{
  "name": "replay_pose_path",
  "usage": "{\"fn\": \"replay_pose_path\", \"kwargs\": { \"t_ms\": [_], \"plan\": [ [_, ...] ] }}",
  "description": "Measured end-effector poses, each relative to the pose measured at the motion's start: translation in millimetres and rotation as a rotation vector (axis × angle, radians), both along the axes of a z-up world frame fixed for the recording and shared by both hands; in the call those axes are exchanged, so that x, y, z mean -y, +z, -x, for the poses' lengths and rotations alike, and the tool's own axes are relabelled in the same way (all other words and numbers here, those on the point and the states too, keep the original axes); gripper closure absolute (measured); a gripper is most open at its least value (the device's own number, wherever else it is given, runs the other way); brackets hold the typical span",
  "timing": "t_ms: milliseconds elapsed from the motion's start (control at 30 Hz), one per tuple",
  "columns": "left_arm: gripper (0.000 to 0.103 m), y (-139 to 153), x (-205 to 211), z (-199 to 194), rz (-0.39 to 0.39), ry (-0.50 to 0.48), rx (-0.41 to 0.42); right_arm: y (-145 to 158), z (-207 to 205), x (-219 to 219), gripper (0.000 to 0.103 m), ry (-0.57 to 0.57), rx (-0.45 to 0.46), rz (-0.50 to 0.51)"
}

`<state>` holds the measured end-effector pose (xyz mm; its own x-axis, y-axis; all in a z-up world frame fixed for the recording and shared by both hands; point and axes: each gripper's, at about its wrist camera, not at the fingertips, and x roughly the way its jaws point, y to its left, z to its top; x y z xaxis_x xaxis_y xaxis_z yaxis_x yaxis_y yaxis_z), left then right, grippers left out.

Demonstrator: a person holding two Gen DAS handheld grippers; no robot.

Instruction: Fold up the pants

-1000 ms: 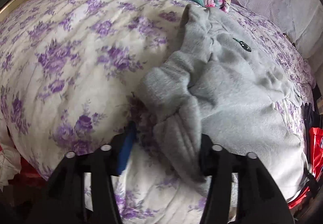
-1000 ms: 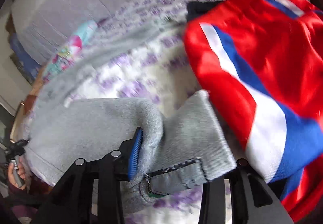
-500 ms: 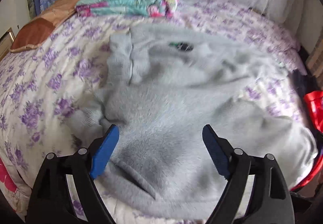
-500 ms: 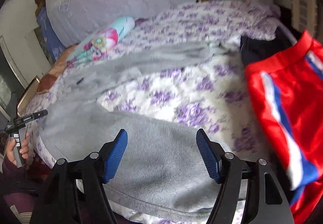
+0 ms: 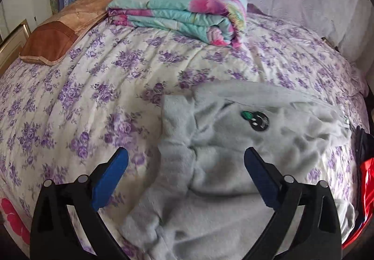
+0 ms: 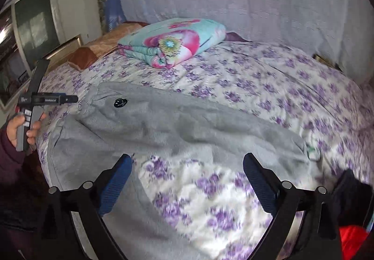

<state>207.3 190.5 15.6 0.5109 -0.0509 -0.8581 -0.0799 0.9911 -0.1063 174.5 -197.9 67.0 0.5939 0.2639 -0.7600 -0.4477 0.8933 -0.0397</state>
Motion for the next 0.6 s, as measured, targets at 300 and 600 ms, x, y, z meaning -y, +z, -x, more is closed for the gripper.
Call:
{"fn": "replay_pose_path", "kwargs": {
  "t_ms": [300, 600],
  "plan": [
    [0.006, -63, -6, -79, 0.046, 0.025, -0.161, -90, -162, -72, 0.006, 0.156, -0.080, 0.319],
    [0.071, -56, 12, -80, 0.056, -0.031, -0.118, -107, -187, -68, 0.095, 0.155, -0.194, 0.263]
  ]
}}
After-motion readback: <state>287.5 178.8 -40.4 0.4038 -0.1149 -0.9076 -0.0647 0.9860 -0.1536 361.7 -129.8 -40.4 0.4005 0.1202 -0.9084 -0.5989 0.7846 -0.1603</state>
